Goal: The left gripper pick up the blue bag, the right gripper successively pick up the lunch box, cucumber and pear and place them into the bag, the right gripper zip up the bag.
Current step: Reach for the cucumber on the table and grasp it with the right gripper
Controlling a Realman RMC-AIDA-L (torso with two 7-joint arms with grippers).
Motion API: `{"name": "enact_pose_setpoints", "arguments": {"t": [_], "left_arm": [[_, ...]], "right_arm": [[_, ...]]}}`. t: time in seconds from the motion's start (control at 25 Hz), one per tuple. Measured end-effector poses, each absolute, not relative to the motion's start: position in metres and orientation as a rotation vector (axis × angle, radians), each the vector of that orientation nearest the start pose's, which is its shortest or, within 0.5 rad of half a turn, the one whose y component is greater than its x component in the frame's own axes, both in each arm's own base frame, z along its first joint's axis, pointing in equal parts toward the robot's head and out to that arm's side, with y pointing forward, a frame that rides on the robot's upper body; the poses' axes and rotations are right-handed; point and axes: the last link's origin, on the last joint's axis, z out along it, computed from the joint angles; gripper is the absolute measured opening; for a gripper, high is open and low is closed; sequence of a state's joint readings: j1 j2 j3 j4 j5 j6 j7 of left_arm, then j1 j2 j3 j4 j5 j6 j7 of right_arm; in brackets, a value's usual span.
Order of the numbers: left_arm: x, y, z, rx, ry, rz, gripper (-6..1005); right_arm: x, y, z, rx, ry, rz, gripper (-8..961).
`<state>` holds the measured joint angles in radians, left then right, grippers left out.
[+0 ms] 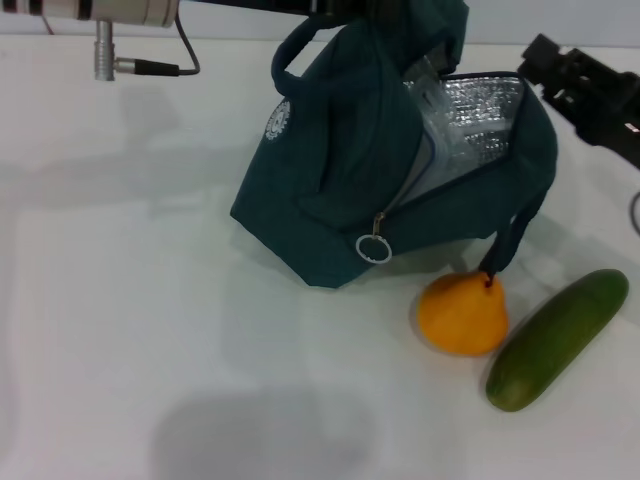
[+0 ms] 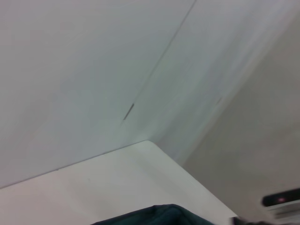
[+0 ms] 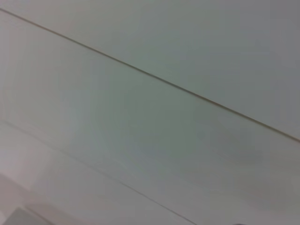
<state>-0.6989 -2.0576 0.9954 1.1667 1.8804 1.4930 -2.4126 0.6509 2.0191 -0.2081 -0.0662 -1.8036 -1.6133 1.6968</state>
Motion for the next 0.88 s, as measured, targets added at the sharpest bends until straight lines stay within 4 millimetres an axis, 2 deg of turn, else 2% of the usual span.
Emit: {"name": "enact_pose_setpoints", "arguments": {"t": [0.16,0.32,0.52,0.64,0.76,0.88], "left_arm": [[-0.110,0.392,0.049,-2.698,-1.072,-0.726,67],[-0.116,0.394,0.049,-2.678,-1.081,-0.719,67],[-0.126,0.394,0.051,-2.648,-1.088,-0.736,67],[-0.128,0.395,0.050,-2.642,-1.092,-0.739,67],[-0.133,0.396,0.046,-2.632,-1.106,-0.741,67],[-0.133,0.396,0.044,-2.628,-1.112,-0.747,67]], "right_arm": [[0.242,0.331,0.015,-2.087,1.320,1.765,340],[0.255,0.309,0.038,-2.117,1.025,1.771,341],[0.278,0.270,0.069,-2.089,0.584,1.678,341],[0.289,0.254,0.082,-2.060,0.486,1.628,342],[0.289,0.243,0.095,-2.207,0.385,1.544,342],[0.284,0.244,0.106,-2.404,0.355,1.425,342]]}}
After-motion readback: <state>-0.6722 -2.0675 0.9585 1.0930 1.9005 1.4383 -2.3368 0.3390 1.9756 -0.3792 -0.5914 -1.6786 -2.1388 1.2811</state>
